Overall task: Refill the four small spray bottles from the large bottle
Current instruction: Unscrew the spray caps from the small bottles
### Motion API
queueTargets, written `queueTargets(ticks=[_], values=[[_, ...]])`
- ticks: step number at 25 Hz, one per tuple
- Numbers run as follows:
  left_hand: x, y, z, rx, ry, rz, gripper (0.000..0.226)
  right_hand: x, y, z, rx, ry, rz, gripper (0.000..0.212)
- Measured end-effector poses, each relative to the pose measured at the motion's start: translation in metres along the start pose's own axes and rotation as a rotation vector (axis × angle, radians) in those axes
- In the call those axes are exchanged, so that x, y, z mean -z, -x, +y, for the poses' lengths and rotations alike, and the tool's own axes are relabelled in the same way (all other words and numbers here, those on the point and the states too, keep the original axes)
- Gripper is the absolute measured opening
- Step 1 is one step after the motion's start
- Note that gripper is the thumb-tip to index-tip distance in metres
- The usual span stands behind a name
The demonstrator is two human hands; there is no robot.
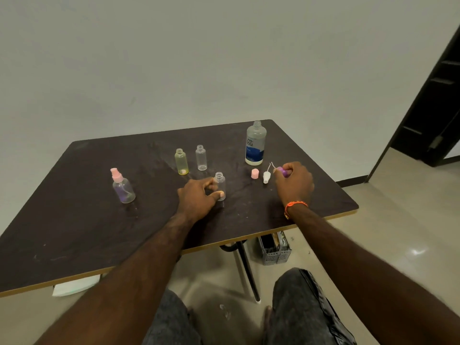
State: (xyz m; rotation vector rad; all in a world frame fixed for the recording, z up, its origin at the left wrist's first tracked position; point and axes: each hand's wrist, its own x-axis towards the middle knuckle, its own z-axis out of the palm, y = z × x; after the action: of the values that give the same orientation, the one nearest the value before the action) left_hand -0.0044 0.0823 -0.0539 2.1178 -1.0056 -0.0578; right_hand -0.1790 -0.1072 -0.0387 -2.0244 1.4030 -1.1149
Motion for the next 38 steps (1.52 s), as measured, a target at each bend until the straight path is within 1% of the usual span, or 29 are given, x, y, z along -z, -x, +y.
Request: queueTargets(ticks=[2, 3, 7, 9, 11, 20, 25, 28, 30, 31, 32, 33, 35, 36, 38], values=[[-0.008, -0.005, 0.005, -0.012, -0.007, 0.0, 0.031, -0.002, -0.005, 0.005, 0.026, 0.149, 0.054, 0.026], [-0.01, -0.008, 0.005, -0.015, -0.008, -0.004, 0.031, -0.004, -0.008, 0.006, 0.025, 0.212, 0.054, 0.028], [-0.012, -0.015, -0.005, -0.015, -0.007, -0.039, 0.038, -0.017, -0.017, 0.006, 0.062, 0.415, -0.046, 0.032], [-0.011, -0.015, -0.006, -0.023, -0.006, -0.039, 0.04, -0.023, -0.019, 0.007, 0.088, 0.47, -0.095, 0.031], [-0.011, -0.014, -0.003, -0.036, -0.011, -0.041, 0.037, -0.025, -0.019, 0.01, 0.1, 0.492, -0.128, 0.032], [-0.012, -0.012, -0.003, -0.029, -0.02, -0.049, 0.032, -0.016, -0.016, 0.01, 0.129, 0.459, -0.152, 0.039], [-0.012, -0.012, -0.005, -0.013, -0.011, -0.065, 0.027, -0.014, -0.012, 0.0, 0.154, 0.398, -0.162, 0.051], [-0.011, -0.012, -0.004, -0.018, -0.019, -0.074, 0.019, -0.015, -0.009, -0.006, 0.167, 0.421, -0.184, 0.049], [-0.011, -0.01, -0.005, -0.014, -0.005, -0.065, 0.019, -0.015, -0.004, -0.01, 0.177, 0.414, -0.196, 0.047], [-0.01, -0.008, -0.006, -0.01, 0.002, -0.054, 0.02, -0.015, 0.0, -0.013, 0.216, 0.394, -0.2, 0.045], [-0.01, -0.007, -0.008, -0.005, 0.003, -0.037, 0.021, -0.016, 0.006, -0.017, 0.293, 0.361, -0.214, 0.041], [-0.007, -0.004, -0.009, -0.003, -0.005, -0.019, 0.021, -0.019, 0.014, -0.022, 0.401, 0.318, -0.252, 0.037], [0.0, -0.001, -0.011, -0.006, -0.043, 0.026, 0.02, -0.028, 0.035, -0.04, 0.593, 0.21, -0.4, 0.03], [0.004, 0.001, -0.014, -0.011, -0.066, 0.051, 0.019, -0.034, 0.046, -0.051, 0.632, 0.165, -0.482, 0.026], [0.015, 0.004, -0.026, 0.005, -0.102, 0.105, 0.02, -0.053, 0.063, -0.074, 0.599, 0.088, -0.613, 0.022]])
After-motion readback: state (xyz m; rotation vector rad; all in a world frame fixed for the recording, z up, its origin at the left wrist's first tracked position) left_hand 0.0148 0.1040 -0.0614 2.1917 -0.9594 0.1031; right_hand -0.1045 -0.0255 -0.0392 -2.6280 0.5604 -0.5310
